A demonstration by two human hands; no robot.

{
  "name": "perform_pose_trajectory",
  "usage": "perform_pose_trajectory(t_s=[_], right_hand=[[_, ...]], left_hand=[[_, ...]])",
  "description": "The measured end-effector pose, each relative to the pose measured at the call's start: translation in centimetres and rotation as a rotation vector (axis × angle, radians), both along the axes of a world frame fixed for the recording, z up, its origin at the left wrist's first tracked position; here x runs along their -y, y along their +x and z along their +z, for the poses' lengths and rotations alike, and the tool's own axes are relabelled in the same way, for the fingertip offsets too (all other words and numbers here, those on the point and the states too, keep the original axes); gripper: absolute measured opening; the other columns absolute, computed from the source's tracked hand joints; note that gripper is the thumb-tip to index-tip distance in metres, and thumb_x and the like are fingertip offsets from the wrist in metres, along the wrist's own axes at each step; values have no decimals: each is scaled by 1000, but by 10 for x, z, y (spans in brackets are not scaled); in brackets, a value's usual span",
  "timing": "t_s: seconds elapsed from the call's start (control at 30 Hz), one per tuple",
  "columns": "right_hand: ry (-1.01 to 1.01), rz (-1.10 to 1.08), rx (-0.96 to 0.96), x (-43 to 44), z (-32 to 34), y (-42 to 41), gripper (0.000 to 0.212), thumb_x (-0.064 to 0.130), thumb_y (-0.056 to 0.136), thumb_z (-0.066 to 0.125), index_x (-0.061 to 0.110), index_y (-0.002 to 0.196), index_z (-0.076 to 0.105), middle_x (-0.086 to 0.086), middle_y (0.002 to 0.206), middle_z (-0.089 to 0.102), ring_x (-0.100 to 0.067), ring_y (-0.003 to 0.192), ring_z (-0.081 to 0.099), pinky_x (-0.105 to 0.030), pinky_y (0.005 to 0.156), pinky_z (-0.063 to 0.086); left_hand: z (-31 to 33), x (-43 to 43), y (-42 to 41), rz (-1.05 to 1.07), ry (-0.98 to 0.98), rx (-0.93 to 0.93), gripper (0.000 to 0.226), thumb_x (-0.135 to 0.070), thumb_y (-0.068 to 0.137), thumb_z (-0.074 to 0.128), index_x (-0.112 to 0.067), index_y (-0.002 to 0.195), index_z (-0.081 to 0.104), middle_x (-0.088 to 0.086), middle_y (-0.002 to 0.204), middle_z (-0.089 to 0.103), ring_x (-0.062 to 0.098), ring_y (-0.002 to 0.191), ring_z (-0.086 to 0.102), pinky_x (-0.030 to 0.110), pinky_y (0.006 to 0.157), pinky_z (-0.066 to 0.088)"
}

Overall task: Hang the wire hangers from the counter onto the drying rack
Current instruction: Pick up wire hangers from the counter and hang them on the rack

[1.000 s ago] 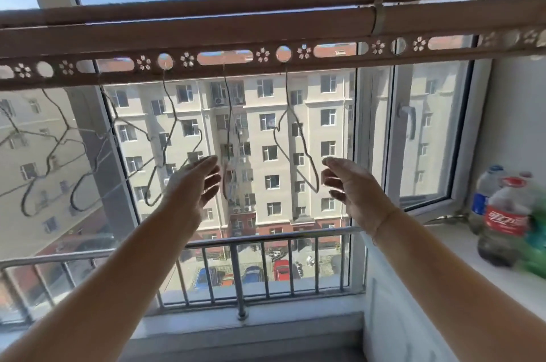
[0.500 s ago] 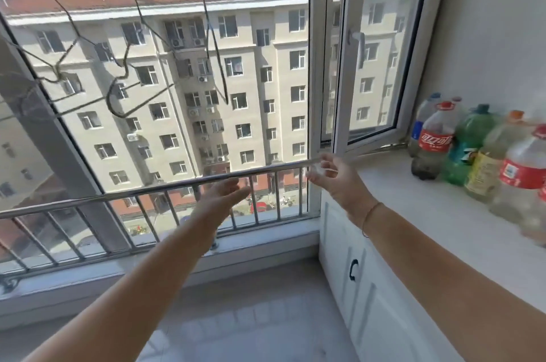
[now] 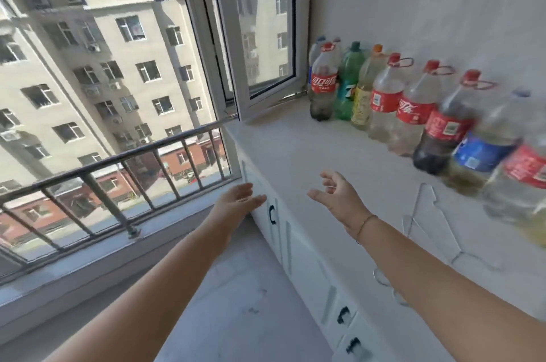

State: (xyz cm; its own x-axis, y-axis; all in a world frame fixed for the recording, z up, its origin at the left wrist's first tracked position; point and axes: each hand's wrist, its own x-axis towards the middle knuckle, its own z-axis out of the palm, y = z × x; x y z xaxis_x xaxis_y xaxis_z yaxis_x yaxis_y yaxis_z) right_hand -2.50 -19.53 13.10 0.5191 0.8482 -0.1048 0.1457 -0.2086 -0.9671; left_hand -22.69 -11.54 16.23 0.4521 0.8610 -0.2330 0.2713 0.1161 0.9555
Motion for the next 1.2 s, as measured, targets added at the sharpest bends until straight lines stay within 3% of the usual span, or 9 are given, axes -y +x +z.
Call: perform_pose_trajectory(t_s=[0.27,0.5,0.6,0.7,0.8,0.97,1.1,1.2], right_hand=[[-115,-321,-51,84,-56,77,51,18,80,69,10,126,48,-12,126,49,-20,114,49,-32,97,39],[-151,-690,-148,176,-89,130,27,5,81,66,5,107,59,-15,112,61,-24,99,58,-30,86,42],[-198,-794,-139,214,-103,135,25,6,80,68,9,103,60,-11,108,62,-21,99,57,-31,91,43],[-254,-798,-95,237,-114,131,22,3,78,69,10,98,62,-5,95,62,-19,92,57,-24,84,45],[-368,-668,0,239,-127,117,22,4,76,71,14,95,65,-4,90,64,-17,85,58,-11,73,44],[-582,-474,277,212,-161,99,28,27,72,75,17,98,70,-1,98,68,-18,95,58,-34,89,44],[-700,-498,436,190,-171,96,17,33,77,67,25,93,68,5,98,64,-18,101,52,-30,82,32],[-685,-582,479,183,-176,97,7,29,76,69,23,78,66,6,84,66,-21,91,57,-29,75,26]], left_hand=[[-43,36,98,-239,-119,-52,56,-22,83,69,-14,134,47,4,135,52,18,119,51,27,91,35],[-82,63,177,-499,-193,-140,54,-25,85,67,-14,134,48,2,131,53,15,111,52,28,88,36],[-102,76,201,-605,-249,-172,53,-26,84,67,-14,133,50,2,130,55,15,115,52,29,92,37],[-119,88,217,-682,-326,-198,54,-26,85,67,-13,134,49,2,132,55,16,120,50,32,99,37],[-134,93,222,-712,-415,-215,52,-26,86,65,-12,133,49,3,131,55,17,120,51,33,99,40],[-157,83,213,-726,-508,-287,51,-27,84,67,-12,131,51,6,125,58,20,117,53,36,101,41],[-168,67,209,-726,-524,-294,47,-27,85,66,-12,128,53,5,121,62,19,114,56,37,101,42],[-170,57,212,-730,-521,-278,41,-26,86,65,-15,125,55,3,120,63,17,113,57,36,99,44]])
